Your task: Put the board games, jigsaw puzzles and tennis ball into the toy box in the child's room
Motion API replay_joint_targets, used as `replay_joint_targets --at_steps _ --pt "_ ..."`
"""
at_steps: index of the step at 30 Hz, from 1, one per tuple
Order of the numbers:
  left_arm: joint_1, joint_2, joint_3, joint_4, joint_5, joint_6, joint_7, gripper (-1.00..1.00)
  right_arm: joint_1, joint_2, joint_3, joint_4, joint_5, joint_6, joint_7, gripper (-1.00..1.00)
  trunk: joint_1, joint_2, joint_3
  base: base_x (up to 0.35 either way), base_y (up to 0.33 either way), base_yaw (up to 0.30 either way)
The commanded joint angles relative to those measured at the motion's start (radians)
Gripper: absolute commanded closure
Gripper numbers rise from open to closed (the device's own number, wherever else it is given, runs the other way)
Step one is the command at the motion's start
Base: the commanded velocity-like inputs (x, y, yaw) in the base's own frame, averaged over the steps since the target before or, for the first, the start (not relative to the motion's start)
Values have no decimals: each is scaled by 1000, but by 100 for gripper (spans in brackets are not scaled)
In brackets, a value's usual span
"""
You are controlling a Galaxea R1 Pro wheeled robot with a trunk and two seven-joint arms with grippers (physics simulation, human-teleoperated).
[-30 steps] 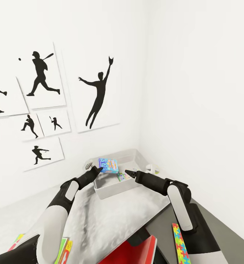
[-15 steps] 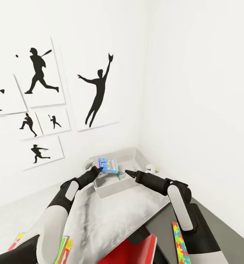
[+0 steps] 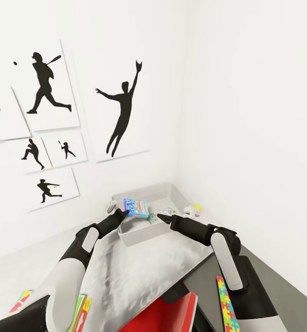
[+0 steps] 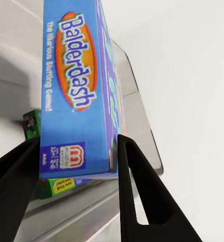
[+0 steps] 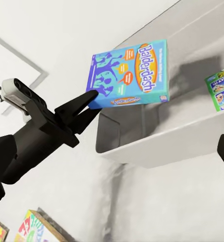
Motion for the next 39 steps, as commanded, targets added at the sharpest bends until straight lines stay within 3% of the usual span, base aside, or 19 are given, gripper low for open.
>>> replay_joint_targets --at_steps 1,13,18,39 --pt "-1 -1 7 -1 5 9 -3 100 -1 0 -1 0 8 4 8 -100 0 -2 -3 0 0 0" --pt "-1 -1 7 -1 6 9 -5 100 0 -1 -1 -2 9 1 9 -100 0 -2 -10 0 0 0" --pt "-1 -6 7 -1 6 6 -12 100 1 15 -1 1 11 1 9 -100 0 -2 -10 0 0 0" --pt "-1 -1 7 -1 6 6 -14 100 2 8 0 0 12 0 9 -100 0 -2 -10 0 0 0"
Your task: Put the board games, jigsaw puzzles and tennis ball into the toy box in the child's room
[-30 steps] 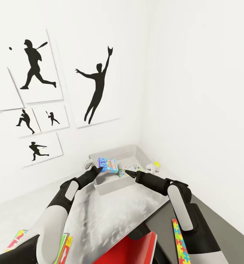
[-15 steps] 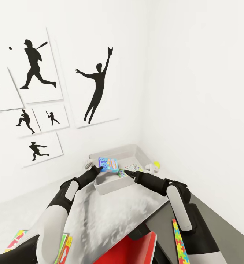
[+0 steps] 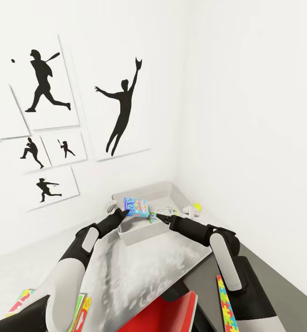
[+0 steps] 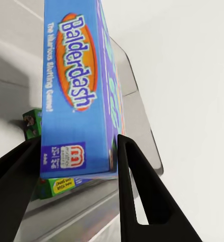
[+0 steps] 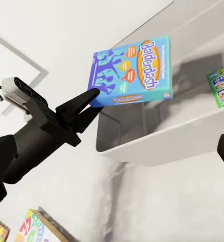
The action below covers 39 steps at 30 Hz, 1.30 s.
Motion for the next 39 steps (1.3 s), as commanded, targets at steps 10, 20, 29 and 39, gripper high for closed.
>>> replay_joint_targets --at_steps 10,20,29,39 --pt "-1 -1 6 0 4 8 -3 100 -1 0 -1 -1 8 4 7 -100 0 -2 -1 0 0 -23" --pt "-1 -1 6 0 4 8 -3 100 -1 0 -1 -1 7 4 7 -100 0 -2 1 0 0 -35" --pt "-1 -1 6 0 4 8 -3 100 -1 0 -1 -1 8 4 6 -100 0 -2 3 0 0 -46" --pt "-1 0 6 0 4 8 -3 100 -1 0 -1 -1 7 4 7 -100 0 -2 3 0 0 -14"
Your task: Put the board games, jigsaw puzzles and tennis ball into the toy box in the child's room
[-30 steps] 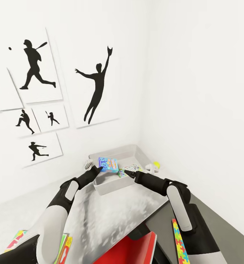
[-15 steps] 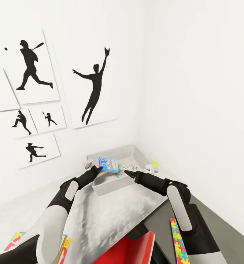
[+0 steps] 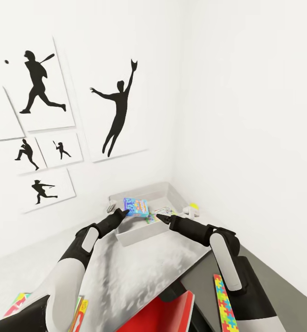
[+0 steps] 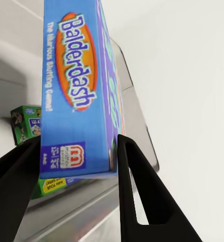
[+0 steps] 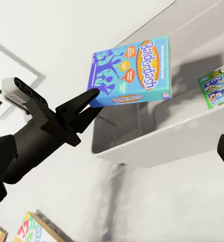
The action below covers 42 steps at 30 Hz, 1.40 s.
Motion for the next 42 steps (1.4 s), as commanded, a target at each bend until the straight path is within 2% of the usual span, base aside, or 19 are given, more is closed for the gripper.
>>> replay_joint_targets --at_steps 1,21,22,42 --pt "-1 -1 6 0 4 8 -3 100 -1 0 -1 0 8 4 7 -100 0 -2 -1 0 0 -107" --pt "-1 -1 6 0 4 7 -3 100 -1 0 -1 0 8 5 7 -100 0 -2 0 0 0 -12" --pt "-1 -1 7 0 4 7 -3 -100 -1 0 -1 0 8 5 7 -100 0 -2 0 0 0 0" --pt "-1 -1 7 0 4 7 -3 -100 -1 0 -1 0 8 4 7 -100 0 -2 0 0 0 0"
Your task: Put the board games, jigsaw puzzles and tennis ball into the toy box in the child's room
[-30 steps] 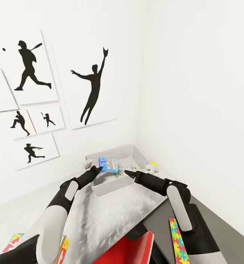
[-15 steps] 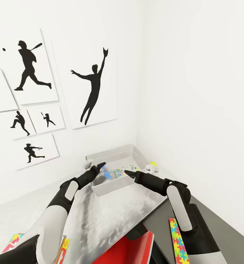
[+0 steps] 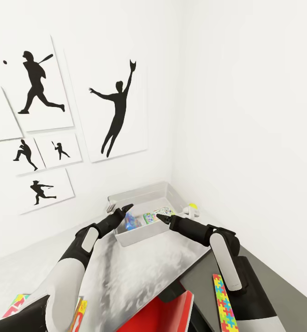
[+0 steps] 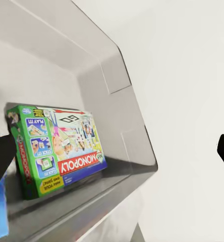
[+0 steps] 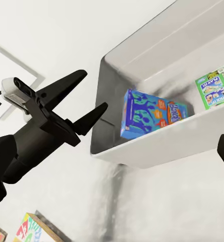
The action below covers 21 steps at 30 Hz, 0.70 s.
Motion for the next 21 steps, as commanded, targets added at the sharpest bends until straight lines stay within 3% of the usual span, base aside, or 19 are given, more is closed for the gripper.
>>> replay_joint_targets --at_steps 1,21 --pt "-1 -1 7 0 3 9 -3 -100 -1 0 -1 0 8 4 8 -100 0 -2 -2 0 0 0" --pt "-1 0 7 0 3 8 -3 -100 -1 2 -1 0 7 4 7 -100 0 -2 -2 0 0 0"
